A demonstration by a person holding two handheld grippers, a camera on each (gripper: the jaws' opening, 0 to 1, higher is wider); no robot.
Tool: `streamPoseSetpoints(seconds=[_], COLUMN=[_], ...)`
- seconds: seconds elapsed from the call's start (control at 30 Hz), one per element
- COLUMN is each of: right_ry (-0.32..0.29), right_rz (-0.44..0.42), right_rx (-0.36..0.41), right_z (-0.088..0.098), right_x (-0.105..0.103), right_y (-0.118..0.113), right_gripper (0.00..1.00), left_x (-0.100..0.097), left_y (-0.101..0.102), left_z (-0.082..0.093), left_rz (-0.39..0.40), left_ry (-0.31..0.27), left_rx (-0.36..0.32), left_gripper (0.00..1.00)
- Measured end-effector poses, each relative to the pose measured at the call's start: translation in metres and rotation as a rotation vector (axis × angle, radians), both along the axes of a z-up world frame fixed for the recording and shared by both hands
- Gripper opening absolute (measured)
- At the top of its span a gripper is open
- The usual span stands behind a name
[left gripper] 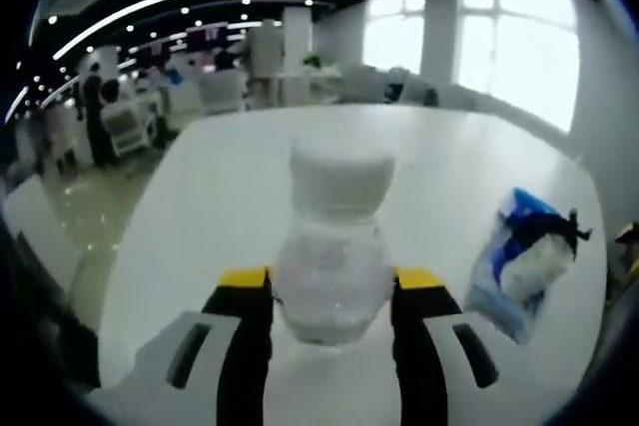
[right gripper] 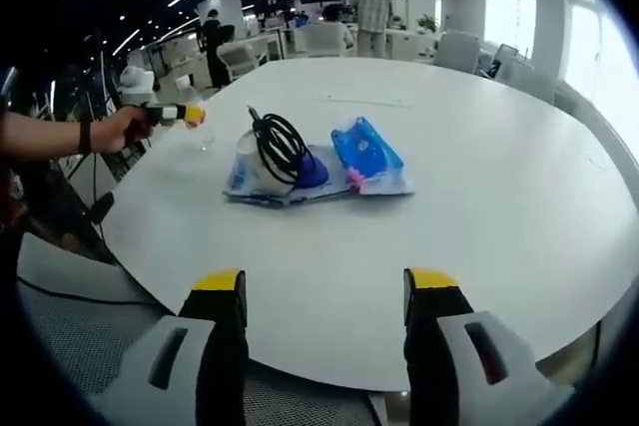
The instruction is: Arrange the tabletop items into an orderly group along one side of the table until the central work area is clear of visible clutter.
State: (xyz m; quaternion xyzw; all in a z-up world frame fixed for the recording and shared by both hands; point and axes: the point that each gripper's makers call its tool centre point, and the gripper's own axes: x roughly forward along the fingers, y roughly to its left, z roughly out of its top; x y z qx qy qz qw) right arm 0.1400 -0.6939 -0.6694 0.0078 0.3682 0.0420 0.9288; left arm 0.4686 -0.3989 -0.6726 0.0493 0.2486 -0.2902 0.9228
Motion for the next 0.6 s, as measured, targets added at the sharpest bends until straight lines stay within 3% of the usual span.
streamPoseSetpoints(seconds=[0.07, 0.17, 0.23, 0.33, 0.43, 0.5, 0.6], right_ry=[-0.001, -0.001, -0.001, 0.003, -0.001, -0.004, -0.009], right_rz=[0.001, 0.003, 0.004, 0.006, 0.003, -0.002, -0.011], right_rx=[0.001, 0.002, 0.007, 0.010, 0.010, 0.010, 0.017], right_z=[0.000, 0.000, 0.000, 0.000, 0.001, 0.001, 0.002], right_x=[0.000, 0.000, 0.000, 0.000, 0.000, 0.000, 0.001], right_y=[0.001, 0.001, 0.002, 0.002, 0.002, 0.001, -0.001], right_gripper=[0.63, 0.62, 0.62, 0.61, 0.61, 0.61, 0.61], left_x=[0.001, 0.005, 0.007, 0.007, 0.008, 0.006, 0.007], left_y=[-0.001, -0.002, -0.001, -0.001, -0.004, -0.015, -0.016], left_z=[0.004, 0.016, 0.020, 0.021, 0.014, 0.007, 0.009], left_rz=[0.017, 0.096, 0.156, 0.240, 0.327, 0.323, 0.343], left_ry=[-0.009, -0.031, -0.051, -0.066, -0.041, 0.000, -0.032], left_rx=[-0.003, -0.062, -0.050, -0.036, -0.031, -0.063, -0.022], left_gripper=[0.62, 0.82, 0.88, 0.87, 0.85, 0.84, 0.82])
